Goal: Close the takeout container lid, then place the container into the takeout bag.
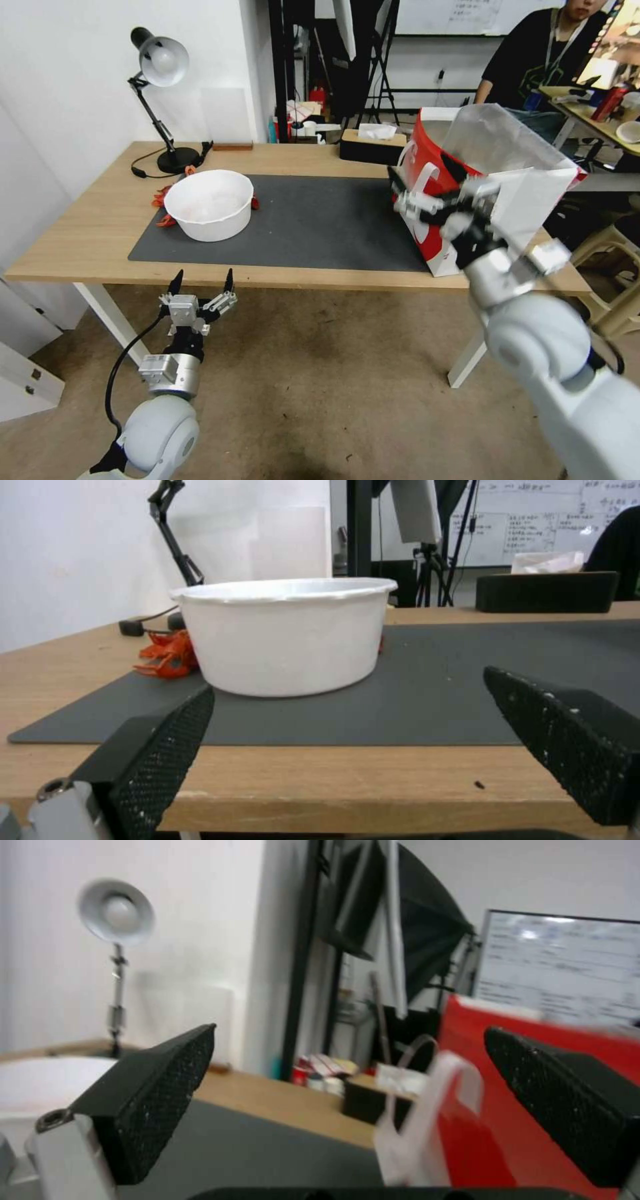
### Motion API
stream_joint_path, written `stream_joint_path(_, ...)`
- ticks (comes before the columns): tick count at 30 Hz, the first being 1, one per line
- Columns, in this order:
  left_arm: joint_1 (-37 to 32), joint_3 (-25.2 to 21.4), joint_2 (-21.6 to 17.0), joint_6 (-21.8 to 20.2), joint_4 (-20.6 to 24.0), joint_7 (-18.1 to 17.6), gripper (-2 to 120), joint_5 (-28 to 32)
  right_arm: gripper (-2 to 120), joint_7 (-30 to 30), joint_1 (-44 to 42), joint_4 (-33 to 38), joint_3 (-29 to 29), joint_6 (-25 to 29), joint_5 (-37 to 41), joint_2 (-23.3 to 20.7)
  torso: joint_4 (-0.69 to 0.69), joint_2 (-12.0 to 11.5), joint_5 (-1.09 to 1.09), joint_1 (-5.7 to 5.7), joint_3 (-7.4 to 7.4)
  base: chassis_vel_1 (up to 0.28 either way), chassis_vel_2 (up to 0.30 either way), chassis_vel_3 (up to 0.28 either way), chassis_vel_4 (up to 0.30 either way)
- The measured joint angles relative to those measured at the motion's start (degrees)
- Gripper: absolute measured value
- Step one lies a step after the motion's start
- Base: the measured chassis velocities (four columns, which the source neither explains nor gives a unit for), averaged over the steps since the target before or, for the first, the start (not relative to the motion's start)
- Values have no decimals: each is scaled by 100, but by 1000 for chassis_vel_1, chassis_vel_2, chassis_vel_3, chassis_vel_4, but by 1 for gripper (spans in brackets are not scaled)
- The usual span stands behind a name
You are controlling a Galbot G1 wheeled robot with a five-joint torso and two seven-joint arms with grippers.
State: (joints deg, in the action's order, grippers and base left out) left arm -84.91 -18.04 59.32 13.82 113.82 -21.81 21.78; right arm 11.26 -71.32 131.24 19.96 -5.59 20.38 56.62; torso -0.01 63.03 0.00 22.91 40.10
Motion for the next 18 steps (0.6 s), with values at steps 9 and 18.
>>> stream_joint_path(9,-25,10,21,-7,8,0,100,-1,100,1106,-1232,-98,-390,248,-1309,568,-1,0,0,-1,0,0,0,0,0)
stream_joint_path(18,-108,-20,68,-6,16,1,100,-10,100,1574,-1757,-641,-920,829,-1809,868,0,-1,-1,0,0,0,0,0,0)
